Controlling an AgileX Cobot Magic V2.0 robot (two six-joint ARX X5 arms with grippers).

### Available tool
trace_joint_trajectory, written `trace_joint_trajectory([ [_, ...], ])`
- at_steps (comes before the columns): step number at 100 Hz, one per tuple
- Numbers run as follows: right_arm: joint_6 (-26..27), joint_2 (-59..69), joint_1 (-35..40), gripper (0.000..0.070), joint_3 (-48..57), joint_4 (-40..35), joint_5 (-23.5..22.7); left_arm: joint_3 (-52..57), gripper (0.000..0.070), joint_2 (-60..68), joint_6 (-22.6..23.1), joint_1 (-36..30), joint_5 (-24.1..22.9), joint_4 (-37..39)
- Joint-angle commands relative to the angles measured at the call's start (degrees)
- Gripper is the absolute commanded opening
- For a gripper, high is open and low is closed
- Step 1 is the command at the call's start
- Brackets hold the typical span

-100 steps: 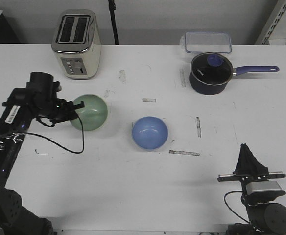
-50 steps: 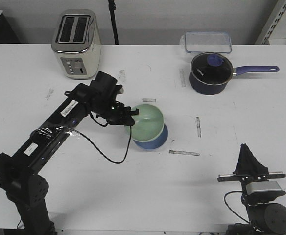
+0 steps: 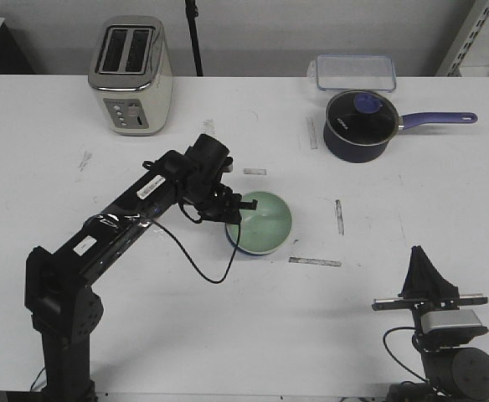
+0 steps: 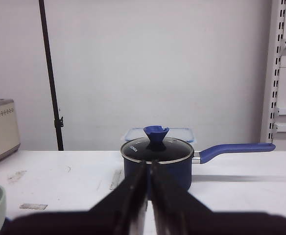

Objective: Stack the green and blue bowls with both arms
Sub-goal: 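Carry the green bowl with the left gripper over the blue bowl, then lower the green bowl into the blue bowl and open the left gripper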

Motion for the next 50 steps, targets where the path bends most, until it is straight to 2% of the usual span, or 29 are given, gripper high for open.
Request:
trace_joint_trajectory([
  [1, -0.02, -0.28, 0.04, 0.0003, 0.24, 0.28, 0.02, 1.29, 0.0003, 1.79, -0.24, -0.28, 0.07, -0.13],
  [9, -0.02, -0.28, 0.04, 0.0003, 0.24, 0.28, 0.02, 1.29, 0.0021, 1.79, -0.26, -0.46, -0.09, -0.09],
  [16, -0.04, -0.28, 0.04, 0.0004, 0.24, 0.28, 0.02, 1.29, 0.009, 1.79, -0.24, -0.66, -0.07, -0.04],
  [23, -0.04, -0.28, 0.04, 0.0003, 0.24, 0.28, 0.02, 1.29, 0.0115, 1.79, -0.26, -0.68, -0.07, -0.24],
  [37, -0.02, -0.28, 0.04, 0.0003, 0.24, 0.28, 0.02, 1.29, 0.022, 1.55, -1.14, -1.09, -0.04, -0.33],
  [50, -0.02, -0.28, 0.04, 0.0003, 0.24, 0.31, 0.02, 1.29, 0.0225, 0.83, -1.42, -1.14, -0.04, -0.33],
])
